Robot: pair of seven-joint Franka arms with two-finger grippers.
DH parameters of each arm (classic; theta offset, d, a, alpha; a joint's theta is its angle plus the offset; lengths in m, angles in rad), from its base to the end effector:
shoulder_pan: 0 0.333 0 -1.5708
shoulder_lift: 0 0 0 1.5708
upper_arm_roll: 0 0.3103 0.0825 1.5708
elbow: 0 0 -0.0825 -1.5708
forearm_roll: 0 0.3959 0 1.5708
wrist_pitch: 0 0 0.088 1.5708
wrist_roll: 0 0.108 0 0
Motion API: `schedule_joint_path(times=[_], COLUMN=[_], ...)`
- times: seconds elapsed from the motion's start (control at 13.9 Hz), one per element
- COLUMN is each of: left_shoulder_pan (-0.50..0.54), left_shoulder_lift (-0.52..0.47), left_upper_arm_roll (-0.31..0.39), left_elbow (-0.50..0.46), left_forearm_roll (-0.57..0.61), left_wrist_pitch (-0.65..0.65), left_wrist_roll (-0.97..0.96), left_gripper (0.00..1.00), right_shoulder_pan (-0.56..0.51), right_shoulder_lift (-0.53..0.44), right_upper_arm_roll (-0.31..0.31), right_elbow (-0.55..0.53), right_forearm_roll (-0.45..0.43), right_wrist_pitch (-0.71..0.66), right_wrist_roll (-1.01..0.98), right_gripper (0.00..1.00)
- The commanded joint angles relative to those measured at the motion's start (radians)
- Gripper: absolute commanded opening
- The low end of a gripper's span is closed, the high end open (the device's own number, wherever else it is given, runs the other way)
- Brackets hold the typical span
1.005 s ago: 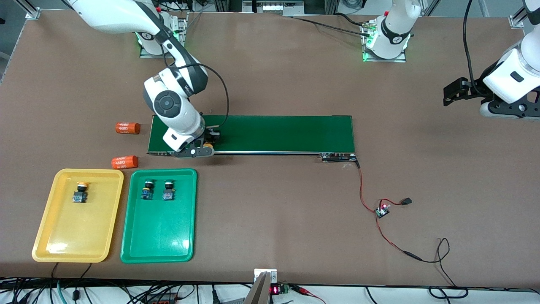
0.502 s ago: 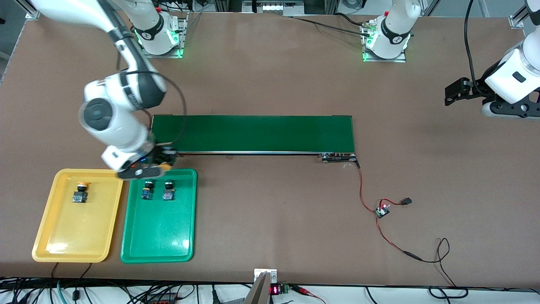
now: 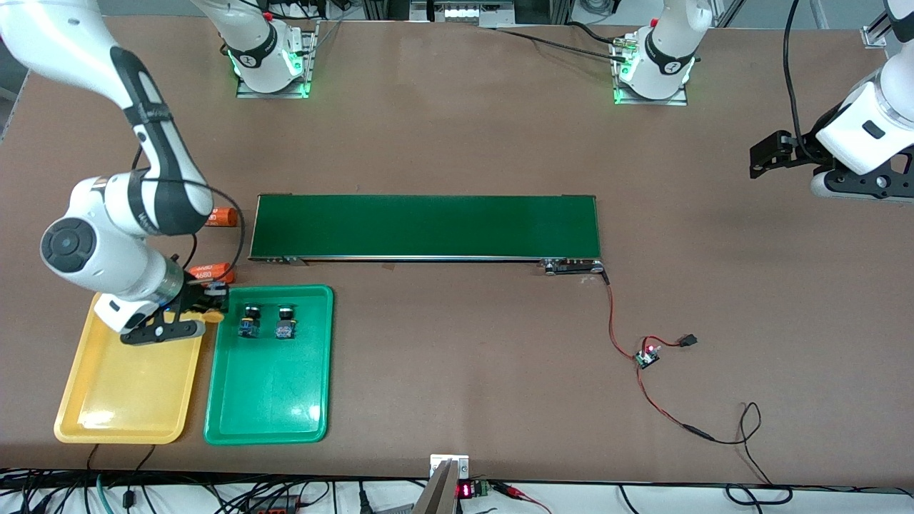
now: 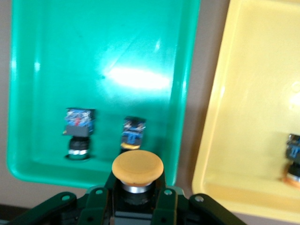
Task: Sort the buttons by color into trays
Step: 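Carry the yellow button over the yellow tray with the right gripper, then lower the yellow button into the yellow tray and open the right gripper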
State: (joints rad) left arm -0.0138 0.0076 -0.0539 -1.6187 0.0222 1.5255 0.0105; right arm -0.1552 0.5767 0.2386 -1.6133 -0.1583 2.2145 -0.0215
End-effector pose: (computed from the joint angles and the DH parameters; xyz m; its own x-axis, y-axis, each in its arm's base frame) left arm 0.5603 -0.0354 0.5868 0.9919 -0.0768 -0.1008 -0.0793 -0.9966 -0.0207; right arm 0.6994 0.0325 0.2889 0.9867 0.1566 0.0433 0.1567 -0.9876 0.0021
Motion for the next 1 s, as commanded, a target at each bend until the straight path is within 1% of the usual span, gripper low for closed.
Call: schedule_joint_path(times=[0.0, 0.14, 0.29, 0.43, 0.72, 0.79, 0.86, 0.93], left_shoulder_pan=[-0.005, -0.003, -0.003, -0.003, -0.003, -0.003, -0.003, -0.002], left_shoulder_lift=[-0.008, -0.009, -0.009, -0.009, -0.011, -0.011, -0.011, -0.011], left_upper_arm_roll=[-0.015, -0.018, -0.018, -0.02, -0.02, -0.02, -0.02, -0.018], left_elbow=[0.011, 0.011, 0.01, 0.011, 0.011, 0.011, 0.011, 0.011], left_forearm_roll=[0.021, 0.021, 0.021, 0.019, 0.019, 0.019, 0.019, 0.019], left_wrist_pitch=[-0.019, -0.021, -0.021, -0.033, -0.053, -0.053, -0.053, -0.053], left_wrist_roll=[-0.001, -0.001, -0.003, -0.004, -0.004, -0.004, -0.004, -0.004], left_gripper=[1.0, 1.0, 1.0, 1.0, 1.0, 1.0, 1.0, 1.0], right_shoulder_pan=[-0.015, -0.043, -0.069, -0.095, -0.113, -0.112, -0.11, -0.11], right_shoulder_lift=[0.04, 0.055, 0.086, 0.121, 0.158, 0.16, 0.161, 0.163], right_upper_arm_roll=[-0.031, -0.058, -0.087, -0.117, -0.124, -0.124, -0.124, -0.124], right_elbow=[0.052, 0.053, 0.053, 0.062, 0.076, 0.076, 0.076, 0.076], right_forearm_roll=[0.003, 0.003, 0.002, 0.002, 0.002, 0.002, 0.002, 0.003], right_wrist_pitch=[-0.009, 0.02, 0.086, 0.163, 0.221, 0.225, 0.225, 0.225], right_wrist_roll=[-0.087, -0.144, -0.198, -0.294, -0.313, -0.311, -0.31, -0.308], right_gripper=[0.09, 0.09, 0.09, 0.09, 0.1, 0.13, 0.28, 0.47])
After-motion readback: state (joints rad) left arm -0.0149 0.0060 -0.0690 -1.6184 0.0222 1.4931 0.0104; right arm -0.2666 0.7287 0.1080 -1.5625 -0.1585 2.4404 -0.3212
